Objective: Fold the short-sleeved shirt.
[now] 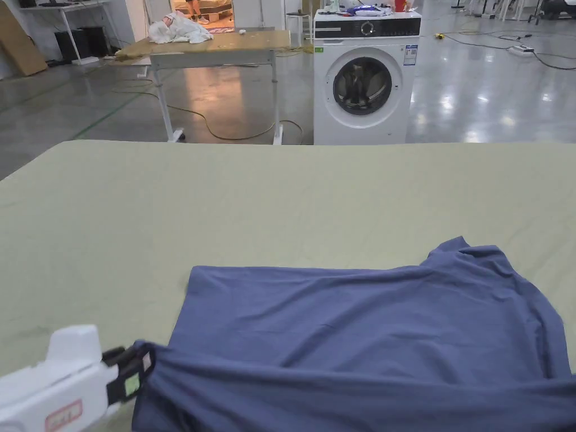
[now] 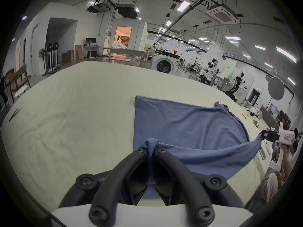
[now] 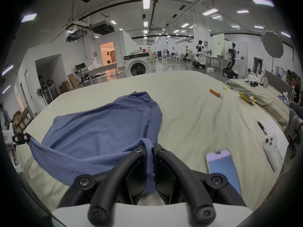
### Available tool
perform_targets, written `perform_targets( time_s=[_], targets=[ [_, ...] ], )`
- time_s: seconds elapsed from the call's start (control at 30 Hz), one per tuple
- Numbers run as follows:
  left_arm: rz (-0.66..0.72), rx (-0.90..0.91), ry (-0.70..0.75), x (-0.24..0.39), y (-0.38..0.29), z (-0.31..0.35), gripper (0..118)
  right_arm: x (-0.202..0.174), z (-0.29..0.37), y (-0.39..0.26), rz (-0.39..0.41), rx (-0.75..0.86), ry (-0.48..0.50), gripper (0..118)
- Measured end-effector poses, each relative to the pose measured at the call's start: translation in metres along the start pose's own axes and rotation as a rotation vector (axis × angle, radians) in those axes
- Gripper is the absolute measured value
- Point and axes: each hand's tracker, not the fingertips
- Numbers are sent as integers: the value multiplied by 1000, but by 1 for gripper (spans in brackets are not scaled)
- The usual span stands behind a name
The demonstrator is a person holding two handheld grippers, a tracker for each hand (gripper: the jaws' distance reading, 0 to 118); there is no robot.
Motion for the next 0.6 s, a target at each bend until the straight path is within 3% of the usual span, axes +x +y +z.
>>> perform_targets(
  time_s=[0.13,0.33,0.37,0.4,0.43,0.47,0.6],
  targets=[
    [-4,-29,36,1,31,-52,5,-8,-57,27,-12,-64,-38,5],
    [-19,-136,67,7,47,-93,7,-17,-107,31,48,-177,-76,6],
    [-22,-166,56,6,46,-94,17,-18,-111,29,72,-203,-81,14],
    [-22,-160,65,5,45,-94,35,-18,-110,28,82,-194,-80,35],
    [-32,-150,80,6,43,-88,65,-18,-103,26,96,-180,-90,65],
    [-56,-127,91,5,41,-80,78,-17,-96,25,105,-143,-76,73],
    [-132,23,75,9,35,-34,81,-12,-56,24,64,-29,-14,72]
  ],
)
